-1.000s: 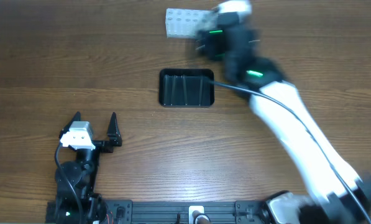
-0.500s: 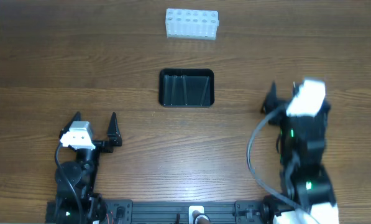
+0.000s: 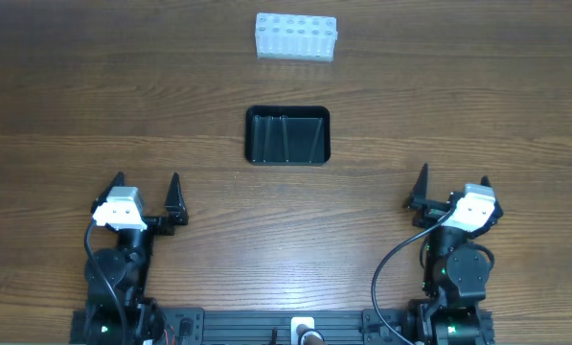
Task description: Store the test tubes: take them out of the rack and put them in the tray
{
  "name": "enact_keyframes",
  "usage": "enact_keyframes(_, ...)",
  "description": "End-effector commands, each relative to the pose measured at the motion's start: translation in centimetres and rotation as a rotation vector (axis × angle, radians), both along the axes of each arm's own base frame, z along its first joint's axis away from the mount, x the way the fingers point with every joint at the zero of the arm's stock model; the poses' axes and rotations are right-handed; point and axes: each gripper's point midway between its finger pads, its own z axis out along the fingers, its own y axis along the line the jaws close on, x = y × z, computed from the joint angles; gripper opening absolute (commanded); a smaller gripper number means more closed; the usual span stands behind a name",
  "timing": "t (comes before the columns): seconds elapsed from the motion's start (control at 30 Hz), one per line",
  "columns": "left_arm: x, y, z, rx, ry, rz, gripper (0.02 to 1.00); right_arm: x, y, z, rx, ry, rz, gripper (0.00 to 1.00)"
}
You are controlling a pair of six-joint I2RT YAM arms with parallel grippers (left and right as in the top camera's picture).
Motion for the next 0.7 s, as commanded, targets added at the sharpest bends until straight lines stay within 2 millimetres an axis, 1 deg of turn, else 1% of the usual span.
enact_keyframes(0.03,0.0,0.0,-0.1,0.014,-0.003,-0.005,1.0,-0.2,0.2,-0.6,-0.009,-0.035,0.013,0.993)
enact_keyframes(0.23,0.0,0.0,-0.1,0.014,-0.003,-0.005,0.998,-0.1,0.6,-2.3,-0.016,0.019,0.041,0.991)
enact_keyframes(0.7,0.0,0.0,-0.1,0.014,-0.003,-0.005,1.0,-0.1,0.8,-2.3,0.006,0.016,0.05,0.991)
